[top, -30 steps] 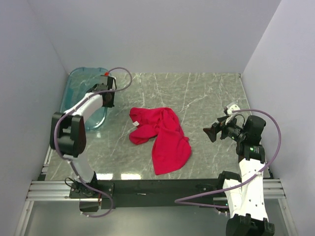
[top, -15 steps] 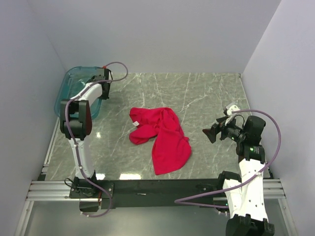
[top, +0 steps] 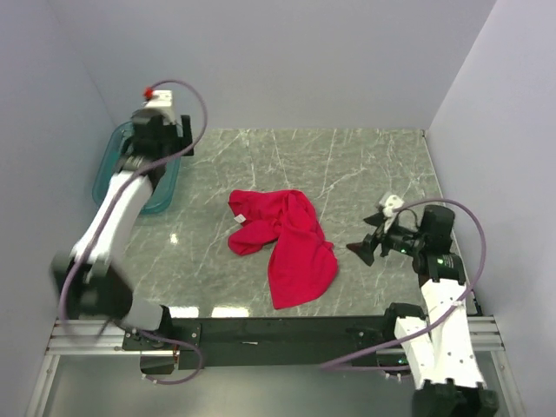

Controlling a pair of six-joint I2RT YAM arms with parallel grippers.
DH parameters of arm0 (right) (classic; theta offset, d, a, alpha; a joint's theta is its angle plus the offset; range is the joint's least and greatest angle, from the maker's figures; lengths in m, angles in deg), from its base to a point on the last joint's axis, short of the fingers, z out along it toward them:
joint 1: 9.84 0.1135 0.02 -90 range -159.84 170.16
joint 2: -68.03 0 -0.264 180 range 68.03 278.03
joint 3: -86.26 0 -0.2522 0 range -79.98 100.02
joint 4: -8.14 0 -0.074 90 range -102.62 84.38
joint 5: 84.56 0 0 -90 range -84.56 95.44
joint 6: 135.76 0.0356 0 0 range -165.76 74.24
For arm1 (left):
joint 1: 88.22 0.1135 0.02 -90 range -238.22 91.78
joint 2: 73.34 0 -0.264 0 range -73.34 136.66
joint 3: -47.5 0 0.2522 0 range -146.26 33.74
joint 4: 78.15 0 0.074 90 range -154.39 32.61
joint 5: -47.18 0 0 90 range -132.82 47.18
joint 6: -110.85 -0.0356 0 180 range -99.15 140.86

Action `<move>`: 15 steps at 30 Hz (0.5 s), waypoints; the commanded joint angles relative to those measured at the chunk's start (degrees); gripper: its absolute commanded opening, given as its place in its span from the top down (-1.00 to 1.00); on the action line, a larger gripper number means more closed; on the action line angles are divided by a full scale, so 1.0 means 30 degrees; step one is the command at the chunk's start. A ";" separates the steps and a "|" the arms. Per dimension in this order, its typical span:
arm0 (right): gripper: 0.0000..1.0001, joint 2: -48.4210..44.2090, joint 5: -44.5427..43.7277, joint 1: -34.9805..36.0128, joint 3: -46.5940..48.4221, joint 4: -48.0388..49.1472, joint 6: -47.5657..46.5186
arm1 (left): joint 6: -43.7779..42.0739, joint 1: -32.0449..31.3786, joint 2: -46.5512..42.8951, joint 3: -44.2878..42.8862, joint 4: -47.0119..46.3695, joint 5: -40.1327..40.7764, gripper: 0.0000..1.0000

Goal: Fold and stack the t-shirts
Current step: Flatten the tshirt out

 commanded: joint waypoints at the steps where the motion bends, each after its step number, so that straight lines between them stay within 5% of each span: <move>1: -0.97 0.0824 -0.0206 0.3777 0.0638 -0.0989 -0.1803 | 0.2563 0.0095 -0.6294 0.4250 -0.2960 -0.5640 -0.85; 3: -0.97 0.1264 -0.3184 0.6277 0.0959 -0.0287 -0.1192 | 0.2979 0.0124 -0.9548 0.8061 -0.3582 -0.9899 -0.99; 10: -0.77 0.7726 -0.9111 1.1238 0.3800 0.1180 0.2705 | 1.1807 0.0066 -1.3543 1.5625 -0.4460 -1.4345 -0.94; 15: -0.70 1.0580 -0.9826 1.1592 0.4770 0.1970 0.5224 | 1.4052 -0.2099 -1.3162 1.8237 -0.5252 -1.2923 -0.81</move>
